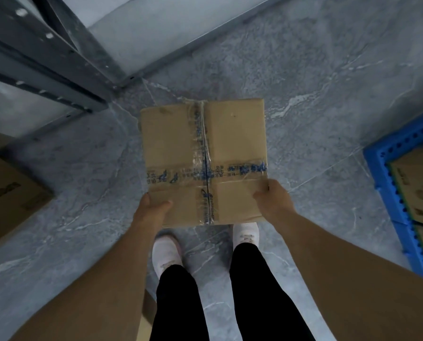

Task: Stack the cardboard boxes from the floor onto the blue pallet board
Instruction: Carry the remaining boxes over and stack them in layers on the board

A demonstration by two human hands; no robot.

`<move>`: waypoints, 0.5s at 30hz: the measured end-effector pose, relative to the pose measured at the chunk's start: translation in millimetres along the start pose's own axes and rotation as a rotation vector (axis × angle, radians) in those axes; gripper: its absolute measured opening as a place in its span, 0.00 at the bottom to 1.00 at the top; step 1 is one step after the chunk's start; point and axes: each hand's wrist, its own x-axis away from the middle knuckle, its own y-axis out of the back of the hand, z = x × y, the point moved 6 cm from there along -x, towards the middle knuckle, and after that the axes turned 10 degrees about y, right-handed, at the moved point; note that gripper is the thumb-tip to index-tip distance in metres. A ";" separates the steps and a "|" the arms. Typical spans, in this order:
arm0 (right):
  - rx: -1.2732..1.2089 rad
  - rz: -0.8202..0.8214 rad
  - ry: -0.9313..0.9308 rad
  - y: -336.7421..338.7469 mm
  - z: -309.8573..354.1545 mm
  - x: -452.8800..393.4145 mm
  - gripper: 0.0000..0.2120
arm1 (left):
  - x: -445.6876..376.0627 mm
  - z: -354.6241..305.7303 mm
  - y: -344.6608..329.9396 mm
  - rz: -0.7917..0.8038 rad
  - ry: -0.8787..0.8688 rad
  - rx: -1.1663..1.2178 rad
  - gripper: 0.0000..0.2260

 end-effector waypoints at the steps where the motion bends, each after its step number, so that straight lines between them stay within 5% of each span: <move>1: -0.012 -0.003 0.009 -0.3 -2.6 -1.9 0.20 | 0.1 -0.9 -0.6 -0.009 -0.009 0.009 0.34; 15: -0.324 0.034 -0.020 87.8 -3.5 110.8 0.27 | 170.0 -31.7 43.9 -0.017 -0.168 -0.059 0.32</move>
